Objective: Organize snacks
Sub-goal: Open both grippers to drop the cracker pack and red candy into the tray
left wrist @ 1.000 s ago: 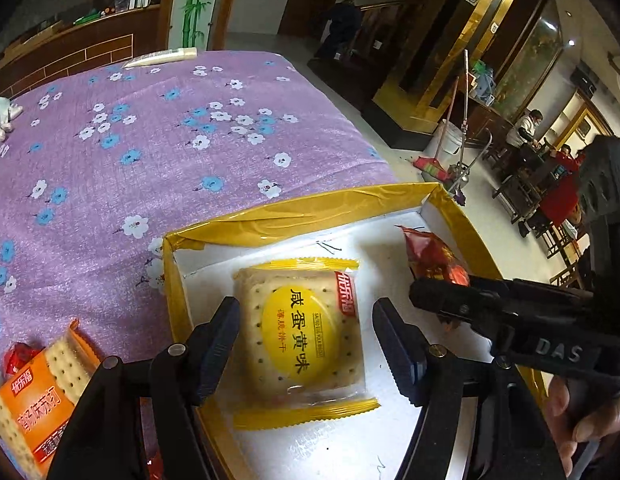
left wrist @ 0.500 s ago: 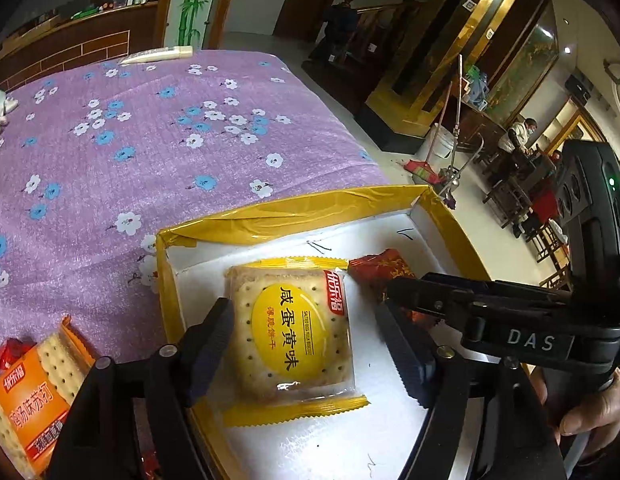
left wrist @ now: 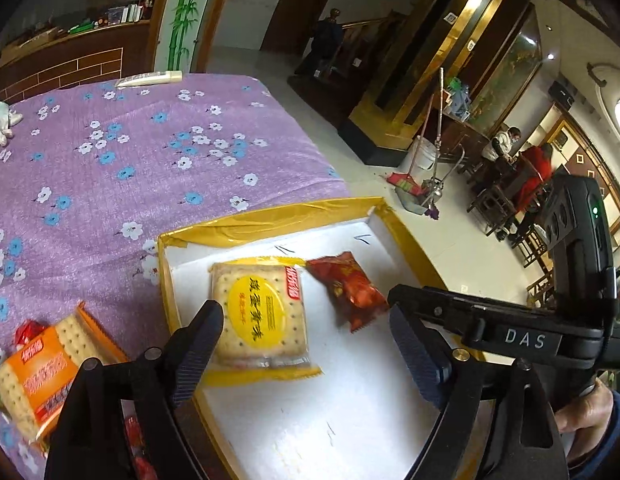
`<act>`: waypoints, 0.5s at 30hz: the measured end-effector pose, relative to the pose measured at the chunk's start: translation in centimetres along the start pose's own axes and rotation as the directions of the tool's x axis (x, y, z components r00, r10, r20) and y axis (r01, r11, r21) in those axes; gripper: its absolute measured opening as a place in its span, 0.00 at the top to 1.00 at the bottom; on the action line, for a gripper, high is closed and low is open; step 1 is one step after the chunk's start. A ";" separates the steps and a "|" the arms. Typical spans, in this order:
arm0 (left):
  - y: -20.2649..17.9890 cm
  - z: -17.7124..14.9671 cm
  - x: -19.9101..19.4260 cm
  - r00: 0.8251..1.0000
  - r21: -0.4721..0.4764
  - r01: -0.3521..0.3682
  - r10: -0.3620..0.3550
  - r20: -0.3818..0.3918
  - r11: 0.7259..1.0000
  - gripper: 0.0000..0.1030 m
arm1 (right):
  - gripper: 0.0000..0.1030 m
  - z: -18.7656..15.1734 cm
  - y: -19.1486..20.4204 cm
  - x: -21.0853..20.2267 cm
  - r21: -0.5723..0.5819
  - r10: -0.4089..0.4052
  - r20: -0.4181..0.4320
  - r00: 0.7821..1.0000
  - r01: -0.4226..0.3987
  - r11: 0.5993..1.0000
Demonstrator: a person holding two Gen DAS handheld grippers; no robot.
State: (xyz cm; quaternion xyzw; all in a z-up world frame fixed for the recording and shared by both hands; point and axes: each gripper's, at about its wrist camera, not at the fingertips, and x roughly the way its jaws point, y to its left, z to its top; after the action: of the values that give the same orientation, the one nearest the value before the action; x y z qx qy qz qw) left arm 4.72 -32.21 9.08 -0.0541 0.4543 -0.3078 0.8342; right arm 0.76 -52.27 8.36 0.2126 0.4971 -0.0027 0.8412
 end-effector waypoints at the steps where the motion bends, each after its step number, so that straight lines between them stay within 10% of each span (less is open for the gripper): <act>1: -0.2 -0.2 -0.4 1.000 0.003 0.001 -0.001 0.003 1.000 0.15 | 0.49 -0.5 0.1 -0.4 0.005 0.007 0.003 1.000 -0.007 1.000; 15: -2.1 -5.3 -5.1 1.000 0.052 -0.015 0.015 0.005 0.999 0.15 | 0.40 -7.5 1.2 -3.4 0.060 -0.038 0.034 0.999 0.036 0.998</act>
State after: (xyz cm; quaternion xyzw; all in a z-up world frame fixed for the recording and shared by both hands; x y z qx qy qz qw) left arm -2.44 -29.99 10.51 -0.0297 0.4448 -0.3131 0.8386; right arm -6.95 -49.19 8.53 0.2284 0.4858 -0.0367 0.8429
